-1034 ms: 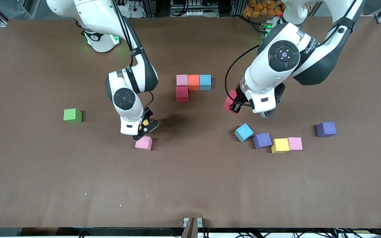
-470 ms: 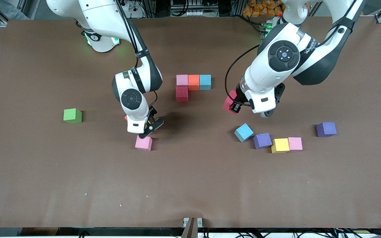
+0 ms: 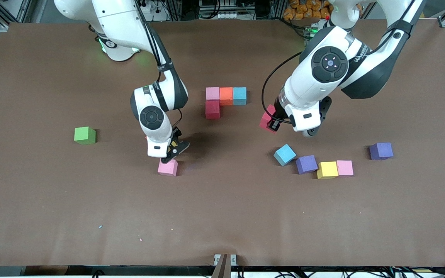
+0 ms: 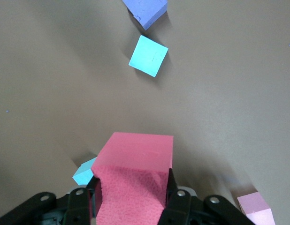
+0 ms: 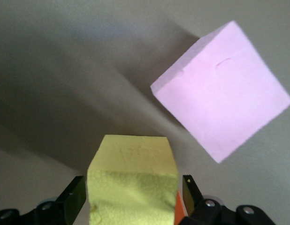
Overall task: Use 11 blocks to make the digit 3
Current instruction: 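Grasp the yellow cube with the right gripper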
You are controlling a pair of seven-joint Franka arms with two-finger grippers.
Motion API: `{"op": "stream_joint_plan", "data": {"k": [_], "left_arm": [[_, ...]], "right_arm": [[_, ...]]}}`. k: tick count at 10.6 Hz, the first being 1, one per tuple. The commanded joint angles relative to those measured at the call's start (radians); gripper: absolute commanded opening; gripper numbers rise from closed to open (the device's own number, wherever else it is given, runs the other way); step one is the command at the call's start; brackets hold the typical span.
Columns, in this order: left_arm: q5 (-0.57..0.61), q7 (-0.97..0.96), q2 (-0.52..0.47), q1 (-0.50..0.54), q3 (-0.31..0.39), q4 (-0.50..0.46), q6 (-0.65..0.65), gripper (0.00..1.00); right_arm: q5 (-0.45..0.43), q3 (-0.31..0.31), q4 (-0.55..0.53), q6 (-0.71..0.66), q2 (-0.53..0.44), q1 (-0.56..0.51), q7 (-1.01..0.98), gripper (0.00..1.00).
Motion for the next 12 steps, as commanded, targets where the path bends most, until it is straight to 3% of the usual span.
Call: {"op": "stream_joint_plan", "data": {"k": [1,2,5,12], "left_arm": [[-0.014,0.016,0.003,0.0,-0.001,0.014,-0.021,0.0],[-0.013,0.016,0.003,-0.001,-0.001,0.014,-0.021,0.0],[-0.013,0.016,0.003,0.0,-0.001,0.014,-0.021,0.0],[-0.017,0.016,0.001,0.009,-0.001,0.016,-0.021,0.0]], "right_arm": [[0.03,0.017,0.002,-0.001,-0.003,-0.015,-0.01,0.05],[0.033,0.017,0.003,-0.023,-0.009,-0.017,-0.007,0.0],[0.129,0.013,0.009,-0.119,-0.044,-0.015,0.014,0.0],[0.131,0.016,0.022,-0.175,-0.104,0.058,0.526,0.0]]}}
